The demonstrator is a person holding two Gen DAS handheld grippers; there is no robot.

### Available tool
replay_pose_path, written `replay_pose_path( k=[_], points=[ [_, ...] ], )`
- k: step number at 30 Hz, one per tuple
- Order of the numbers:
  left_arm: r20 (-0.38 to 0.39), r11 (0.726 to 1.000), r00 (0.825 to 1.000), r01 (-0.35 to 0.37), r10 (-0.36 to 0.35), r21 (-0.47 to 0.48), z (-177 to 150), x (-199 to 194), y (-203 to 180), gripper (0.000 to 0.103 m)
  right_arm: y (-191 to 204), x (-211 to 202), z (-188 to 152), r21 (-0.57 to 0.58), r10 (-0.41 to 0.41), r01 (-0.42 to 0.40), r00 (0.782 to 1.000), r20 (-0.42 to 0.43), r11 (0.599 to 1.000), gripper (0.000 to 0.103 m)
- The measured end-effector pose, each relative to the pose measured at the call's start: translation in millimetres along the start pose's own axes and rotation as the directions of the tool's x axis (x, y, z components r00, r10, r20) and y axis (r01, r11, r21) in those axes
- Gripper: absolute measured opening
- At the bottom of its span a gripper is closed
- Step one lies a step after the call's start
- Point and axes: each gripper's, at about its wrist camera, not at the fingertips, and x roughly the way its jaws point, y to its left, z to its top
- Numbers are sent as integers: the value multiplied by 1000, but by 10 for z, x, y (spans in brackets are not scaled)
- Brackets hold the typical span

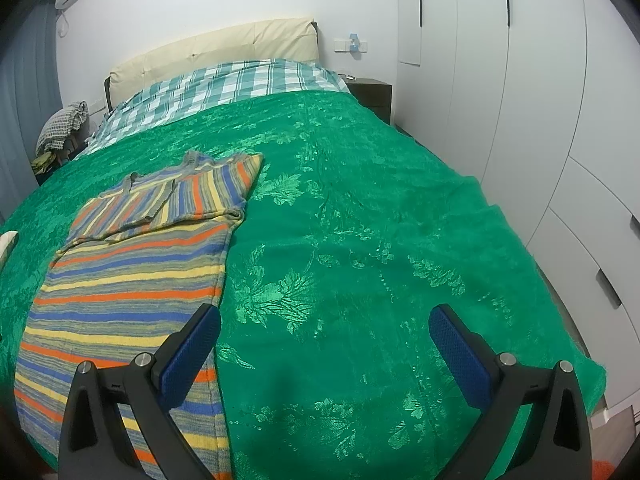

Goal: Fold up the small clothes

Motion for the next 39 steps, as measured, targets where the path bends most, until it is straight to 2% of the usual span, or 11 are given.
replay_pose_path(
  k=[16, 39],
  points=[
    [2, 1000, 1000, -4, 4, -19, 9, -5, 50, 93, -2, -34, 2, -4, -6, 6, 1000, 6, 1000, 103],
    [-38, 999, 998, 43, -44, -24, -16, -28, 28, 93, -14, -19, 3, -5, -7, 7, 1000, 6, 1000, 103]
  ],
)
